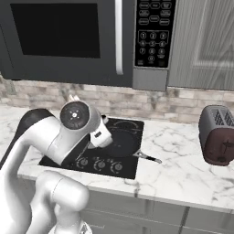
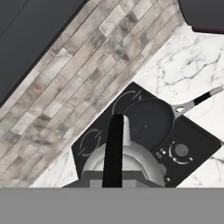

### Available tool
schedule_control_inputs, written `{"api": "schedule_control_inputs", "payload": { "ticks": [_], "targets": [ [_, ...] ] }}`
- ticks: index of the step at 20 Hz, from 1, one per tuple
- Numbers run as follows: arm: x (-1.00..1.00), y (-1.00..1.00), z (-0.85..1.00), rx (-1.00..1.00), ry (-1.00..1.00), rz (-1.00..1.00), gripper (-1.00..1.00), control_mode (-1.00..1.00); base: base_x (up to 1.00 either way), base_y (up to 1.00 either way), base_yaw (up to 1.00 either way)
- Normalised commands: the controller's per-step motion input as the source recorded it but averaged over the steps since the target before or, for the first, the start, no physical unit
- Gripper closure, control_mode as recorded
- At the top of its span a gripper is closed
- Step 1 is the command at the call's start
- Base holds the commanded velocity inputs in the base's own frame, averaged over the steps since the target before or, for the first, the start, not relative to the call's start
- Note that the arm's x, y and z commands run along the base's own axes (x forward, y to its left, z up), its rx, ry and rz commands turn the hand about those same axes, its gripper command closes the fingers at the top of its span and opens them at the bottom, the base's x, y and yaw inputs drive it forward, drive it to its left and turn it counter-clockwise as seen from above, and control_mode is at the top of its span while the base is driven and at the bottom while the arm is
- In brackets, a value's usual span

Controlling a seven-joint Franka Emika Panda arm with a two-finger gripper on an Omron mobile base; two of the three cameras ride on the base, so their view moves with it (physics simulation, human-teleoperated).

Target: Pick the kettle from the counter and place it on a stove burner. Then turn the burner on.

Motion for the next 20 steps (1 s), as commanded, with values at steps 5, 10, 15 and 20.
{"api": "schedule_control_inputs", "payload": {
  "ticks": [5, 10, 15, 20],
  "targets": [
    [0.0, 1.0, 0.18, -0.08, 0.17, 0.0, 1.0, -1.0, 0.0, 0.0, 0.0],
    [0.0, 1.0, 0.1, -0.02, 0.15, 0.0, 1.0, -1.0, 0.0, 0.0, 0.0],
    [0.01, 0.87, -0.03, -0.05, 0.12, 0.01, 1.0, -1.0, 0.0, 0.0, 0.0],
    [0.02, 0.1, -0.07, -0.06, 0.04, 0.01, 1.0, -1.0, 0.0, 0.0, 0.0]
  ]
}}
